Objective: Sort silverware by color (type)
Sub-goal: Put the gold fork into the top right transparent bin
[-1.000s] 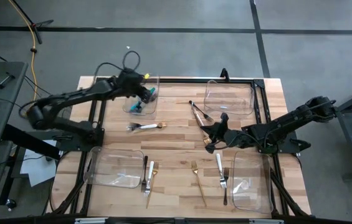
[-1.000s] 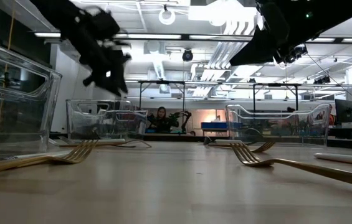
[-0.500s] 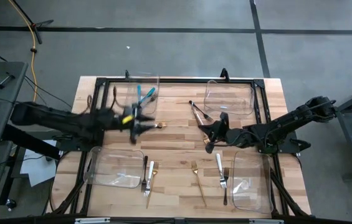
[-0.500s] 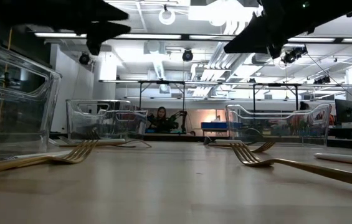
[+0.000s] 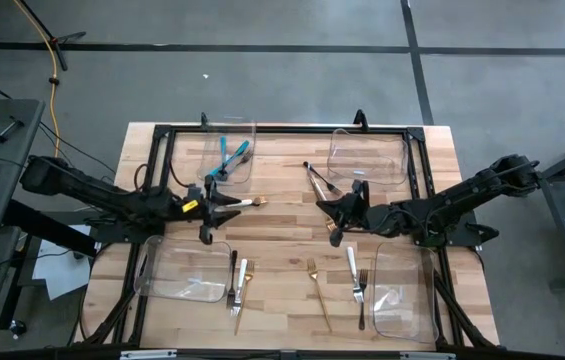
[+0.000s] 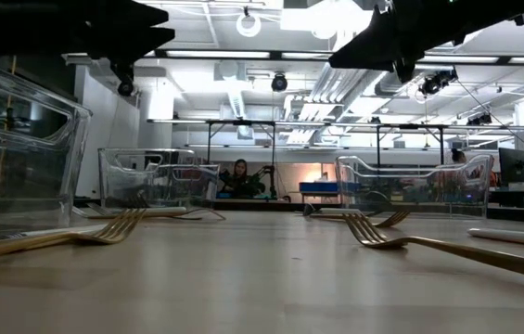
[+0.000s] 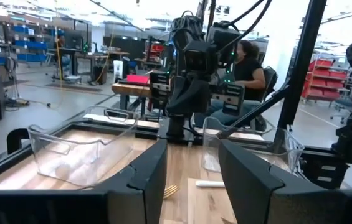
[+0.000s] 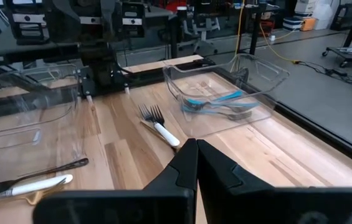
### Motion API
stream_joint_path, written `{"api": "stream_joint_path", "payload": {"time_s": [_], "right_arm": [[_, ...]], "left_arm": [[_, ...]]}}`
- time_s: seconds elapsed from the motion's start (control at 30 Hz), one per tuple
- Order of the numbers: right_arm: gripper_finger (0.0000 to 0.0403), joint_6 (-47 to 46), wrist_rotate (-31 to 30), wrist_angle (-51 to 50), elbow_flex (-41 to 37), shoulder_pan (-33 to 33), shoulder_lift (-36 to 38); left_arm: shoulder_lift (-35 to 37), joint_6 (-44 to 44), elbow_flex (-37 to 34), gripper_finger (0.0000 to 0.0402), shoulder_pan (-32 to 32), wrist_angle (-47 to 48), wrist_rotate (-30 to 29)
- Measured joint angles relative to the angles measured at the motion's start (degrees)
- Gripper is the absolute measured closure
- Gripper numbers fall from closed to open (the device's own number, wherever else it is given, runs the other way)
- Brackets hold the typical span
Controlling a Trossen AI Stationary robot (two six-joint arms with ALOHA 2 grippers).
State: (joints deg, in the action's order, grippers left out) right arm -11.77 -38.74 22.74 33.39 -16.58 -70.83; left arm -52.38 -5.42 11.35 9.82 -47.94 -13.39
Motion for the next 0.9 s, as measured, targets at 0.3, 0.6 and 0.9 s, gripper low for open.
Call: {"api": "stream_joint_path", "payload": {"time_s": [0.3, 0.6, 0.9], "right_arm": [[0.0402, 0.1, 3.0, 0.3, 0.0, 0.0, 0.0], [0.0402, 6.1, 19.8, 7.2, 0.0, 0.1, -2.5], [0.0386, -7.9, 18.0, -2.3, 9.6, -1.6, -3.9]], "left_arm": [[0.0, 0.1, 0.0, 0.0266, 0.0, 0.0, 0.1], [0.0, 1.6, 0.0, 0.0266, -0.1, 0.0, 0.1], [0.0, 1.6, 0.0, 0.0266, -0.1, 0.1, 0.1]]}}
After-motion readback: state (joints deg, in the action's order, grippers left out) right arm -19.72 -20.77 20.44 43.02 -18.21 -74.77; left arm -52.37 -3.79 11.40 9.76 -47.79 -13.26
